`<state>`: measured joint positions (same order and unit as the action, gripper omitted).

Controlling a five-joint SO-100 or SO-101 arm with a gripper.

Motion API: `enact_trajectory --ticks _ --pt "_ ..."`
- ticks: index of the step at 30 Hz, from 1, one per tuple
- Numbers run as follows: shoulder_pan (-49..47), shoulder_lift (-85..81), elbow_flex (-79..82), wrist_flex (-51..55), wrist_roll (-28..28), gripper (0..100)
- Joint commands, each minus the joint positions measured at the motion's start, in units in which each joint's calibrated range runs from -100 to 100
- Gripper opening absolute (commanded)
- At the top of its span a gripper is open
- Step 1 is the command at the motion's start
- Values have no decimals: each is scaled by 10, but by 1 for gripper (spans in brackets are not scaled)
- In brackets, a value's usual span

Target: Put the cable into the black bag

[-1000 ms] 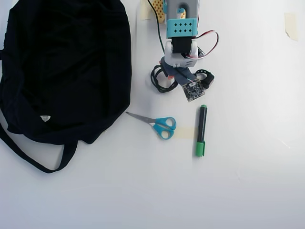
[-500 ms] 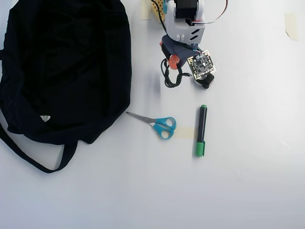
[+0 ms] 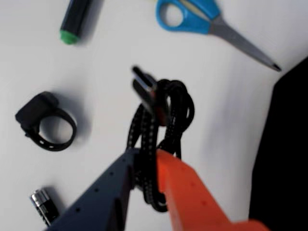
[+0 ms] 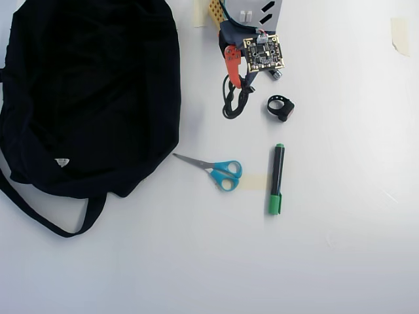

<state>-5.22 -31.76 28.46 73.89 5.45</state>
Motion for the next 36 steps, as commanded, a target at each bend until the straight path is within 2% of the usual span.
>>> enact_trajectory --ticks 1,8,27,36 --pt "-1 -28 -35 -3 -1 2" --pt "51 -33 -46 -5 -62 2" --pt "203 -33 -46 -79 -61 2" --pt "400 -20 -43 -130 -57 2"
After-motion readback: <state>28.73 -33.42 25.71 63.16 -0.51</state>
